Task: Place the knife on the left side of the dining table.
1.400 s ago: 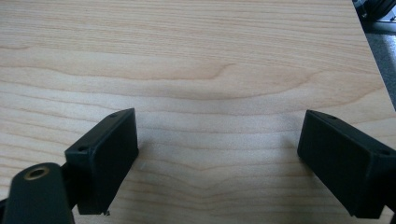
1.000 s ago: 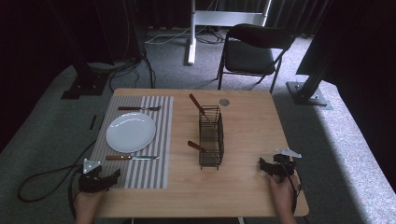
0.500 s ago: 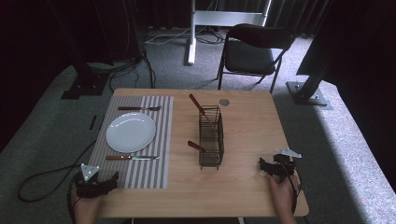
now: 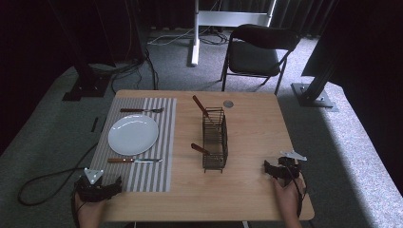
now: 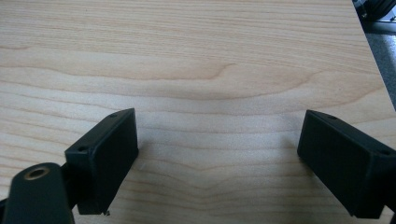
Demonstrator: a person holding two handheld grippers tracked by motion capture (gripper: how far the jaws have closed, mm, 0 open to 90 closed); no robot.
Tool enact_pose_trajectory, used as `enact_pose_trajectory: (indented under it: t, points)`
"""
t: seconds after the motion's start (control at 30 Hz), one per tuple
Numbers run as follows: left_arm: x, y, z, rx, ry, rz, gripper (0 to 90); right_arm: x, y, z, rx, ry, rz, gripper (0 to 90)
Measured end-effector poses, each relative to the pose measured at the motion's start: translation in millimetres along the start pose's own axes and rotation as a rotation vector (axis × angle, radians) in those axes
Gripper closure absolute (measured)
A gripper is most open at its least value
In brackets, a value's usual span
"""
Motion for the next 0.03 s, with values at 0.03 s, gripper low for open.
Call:
enact_pose_trajectory:
  t: [0.03]
  points:
    - [0.4,0.0,0.4,0.000,-0.002,-0.002,0.0,0.0,0.0,0.0,0.000,0.000,0.000,11.6]
Point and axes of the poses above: each handheld gripper's, and its own axes: z roughly forward along the jaws, y roughly out of its top, x roughly to its left, the point moved 8 cm from there along z, roughly forward along the jaws, and after that the axes turned 13 degrees about -z, right-handed, at the moved point
